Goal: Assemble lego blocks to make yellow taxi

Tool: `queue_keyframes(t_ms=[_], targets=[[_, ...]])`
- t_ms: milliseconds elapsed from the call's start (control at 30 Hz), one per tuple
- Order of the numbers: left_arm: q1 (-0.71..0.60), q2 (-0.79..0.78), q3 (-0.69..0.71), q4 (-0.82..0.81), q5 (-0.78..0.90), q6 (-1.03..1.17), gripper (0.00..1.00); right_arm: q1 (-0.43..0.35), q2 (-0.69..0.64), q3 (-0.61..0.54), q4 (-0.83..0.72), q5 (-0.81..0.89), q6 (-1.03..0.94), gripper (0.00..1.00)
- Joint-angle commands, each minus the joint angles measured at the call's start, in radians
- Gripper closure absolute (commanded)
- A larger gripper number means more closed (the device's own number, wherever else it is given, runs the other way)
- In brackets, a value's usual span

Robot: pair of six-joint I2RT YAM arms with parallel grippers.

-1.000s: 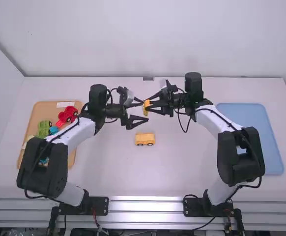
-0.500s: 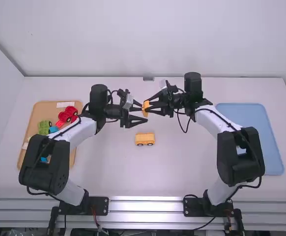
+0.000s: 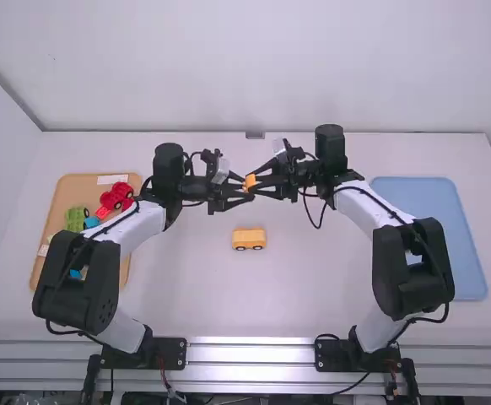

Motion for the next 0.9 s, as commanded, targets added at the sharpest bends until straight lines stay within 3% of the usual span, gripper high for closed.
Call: queue_keyframes(t_ms=[0, 67, 133, 200, 233, 300, 433, 500, 567, 700, 867], targets=[[-0.017, -0.007, 0.011, -0.005, 0.042, -0.003, 0.67, -0.006, -0.013, 0.031, 0.007, 0.029, 0.003, 0.86], [-0.021, -0.007, 0.011, -0.005, 0.045, -0.003, 0.78, -0.006, -0.013, 0.031, 0.007, 0.029, 0.002, 0.86], [-0.021, -0.007, 0.011, -0.005, 0.045, -0.003, 0.81, -0.006, -0.013, 0.031, 0.007, 0.031, 0.002, 0.84], [-0.018, -0.007, 0.011, -0.017, 0.032, -0.004, 0.81, -0.006, -0.013, 0.031, 0.007, 0.061, 0.002, 0.59], [-0.016, -0.007, 0.011, -0.024, 0.021, -0.006, 0.81, -0.006, -0.013, 0.031, 0.007, 0.068, 0.002, 0.56], [-0.005, -0.009, 0.015, -0.066, -0.086, -0.064, 0.82, -0.008, -0.013, 0.031, 0.008, 0.132, 0.017, 0.36], [0.013, -0.010, 0.060, -0.306, -0.309, -0.013, 0.89, -0.028, -0.016, 0.031, 0.006, 0.385, 0.123, 0.10], [0.010, -0.010, 0.098, -0.443, -0.414, 0.043, 0.89, -0.028, -0.021, 0.031, -0.011, 0.494, 0.152, 0.03], [-0.003, -0.010, 0.180, -0.679, -0.630, 0.117, 0.88, -0.028, -0.040, 0.031, -0.066, 0.662, 0.159, 0.01], [-0.030, -0.010, 0.294, -0.983, -0.906, 0.250, 0.88, -0.023, -0.086, 0.031, -0.170, 0.885, 0.154, 0.01], [-0.049, -0.010, 0.325, -1.210, -1.030, 0.538, 0.86, 0.014, -0.156, 0.031, -0.299, 1.084, 0.093, 0.01]])
